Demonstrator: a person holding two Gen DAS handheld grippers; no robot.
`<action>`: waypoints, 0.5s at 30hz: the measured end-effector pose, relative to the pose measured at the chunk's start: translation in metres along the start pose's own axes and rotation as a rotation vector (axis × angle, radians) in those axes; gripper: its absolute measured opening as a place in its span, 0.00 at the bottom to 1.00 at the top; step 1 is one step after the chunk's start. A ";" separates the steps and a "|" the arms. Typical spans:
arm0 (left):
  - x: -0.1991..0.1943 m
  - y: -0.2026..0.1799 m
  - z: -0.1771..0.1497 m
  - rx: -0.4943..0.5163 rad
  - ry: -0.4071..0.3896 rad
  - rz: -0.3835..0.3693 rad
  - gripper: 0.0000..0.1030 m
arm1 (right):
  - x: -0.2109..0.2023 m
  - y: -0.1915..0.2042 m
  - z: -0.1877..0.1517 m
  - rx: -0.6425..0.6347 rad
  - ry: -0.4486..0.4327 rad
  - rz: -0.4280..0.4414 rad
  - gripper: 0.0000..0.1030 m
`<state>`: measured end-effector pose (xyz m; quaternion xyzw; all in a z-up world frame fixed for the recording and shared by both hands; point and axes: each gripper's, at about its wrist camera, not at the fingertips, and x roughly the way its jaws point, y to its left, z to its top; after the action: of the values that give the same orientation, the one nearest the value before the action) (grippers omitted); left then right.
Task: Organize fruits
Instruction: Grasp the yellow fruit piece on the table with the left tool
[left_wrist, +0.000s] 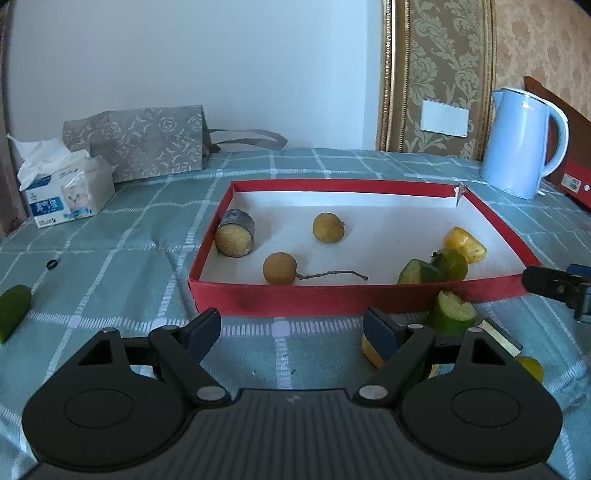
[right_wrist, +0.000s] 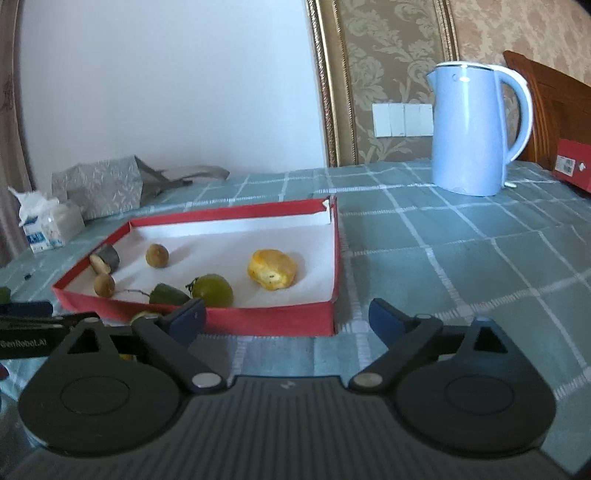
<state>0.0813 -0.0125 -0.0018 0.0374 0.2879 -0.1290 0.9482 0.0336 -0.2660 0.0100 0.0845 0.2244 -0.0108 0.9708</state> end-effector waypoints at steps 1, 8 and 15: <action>-0.002 0.001 -0.001 -0.009 -0.002 0.001 0.82 | -0.001 0.000 0.000 -0.003 -0.005 -0.004 0.94; -0.016 -0.002 -0.004 -0.073 -0.027 -0.051 0.84 | -0.005 0.005 0.001 -0.021 -0.025 -0.009 0.98; -0.025 -0.014 -0.007 -0.085 -0.070 -0.059 0.84 | -0.012 0.007 0.002 -0.020 -0.047 0.007 1.00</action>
<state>0.0538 -0.0191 0.0065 -0.0159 0.2607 -0.1456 0.9542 0.0239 -0.2598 0.0181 0.0753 0.2011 -0.0074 0.9766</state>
